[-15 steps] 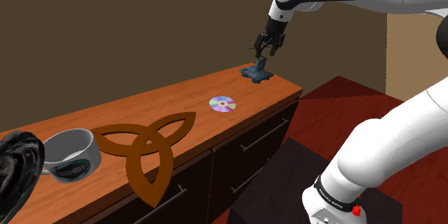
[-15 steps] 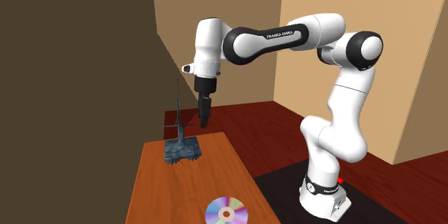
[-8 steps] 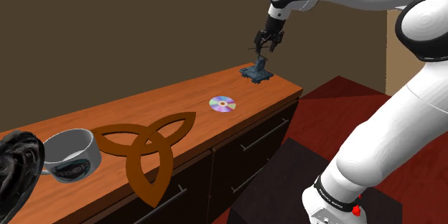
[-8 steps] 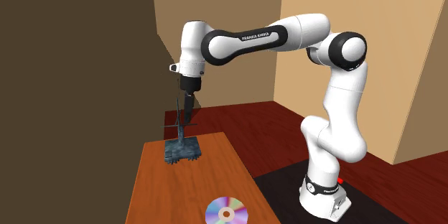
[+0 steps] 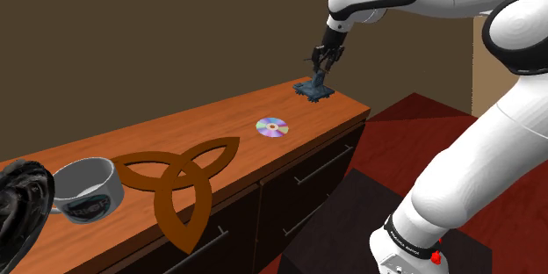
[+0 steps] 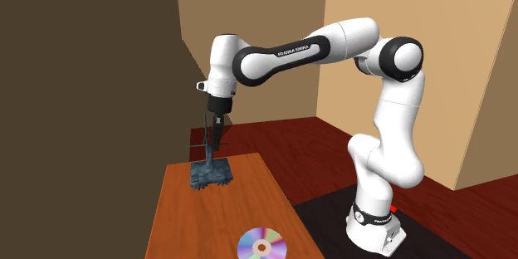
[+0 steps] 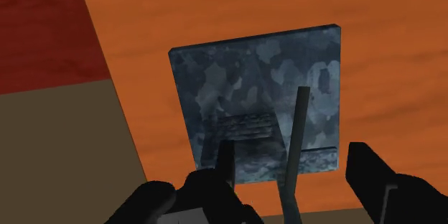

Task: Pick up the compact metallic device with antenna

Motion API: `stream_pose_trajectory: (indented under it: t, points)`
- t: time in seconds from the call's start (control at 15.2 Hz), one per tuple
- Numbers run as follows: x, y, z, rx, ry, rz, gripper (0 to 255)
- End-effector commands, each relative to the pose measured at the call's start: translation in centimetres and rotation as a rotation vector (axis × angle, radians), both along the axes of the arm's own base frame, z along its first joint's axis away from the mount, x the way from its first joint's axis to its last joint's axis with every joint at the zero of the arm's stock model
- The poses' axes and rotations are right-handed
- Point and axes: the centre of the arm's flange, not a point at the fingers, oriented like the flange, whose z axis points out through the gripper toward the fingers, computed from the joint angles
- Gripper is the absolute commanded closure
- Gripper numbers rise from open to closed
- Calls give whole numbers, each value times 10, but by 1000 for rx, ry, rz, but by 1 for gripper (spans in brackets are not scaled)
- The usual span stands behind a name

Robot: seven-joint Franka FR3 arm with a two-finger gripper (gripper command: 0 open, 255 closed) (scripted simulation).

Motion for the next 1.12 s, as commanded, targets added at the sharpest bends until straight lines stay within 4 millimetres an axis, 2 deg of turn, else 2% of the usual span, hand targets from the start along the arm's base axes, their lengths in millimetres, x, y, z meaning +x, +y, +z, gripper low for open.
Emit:
stream_pose_trajectory:
  t: [0.0, 0.53, 1.06]
  points:
    - [0, 1, -10, 7, 18, 0, 255]
    - [0, 0, -8, 7, 18, 0, 255]
    - [0, 1, 34, 7, 18, 0, 255]
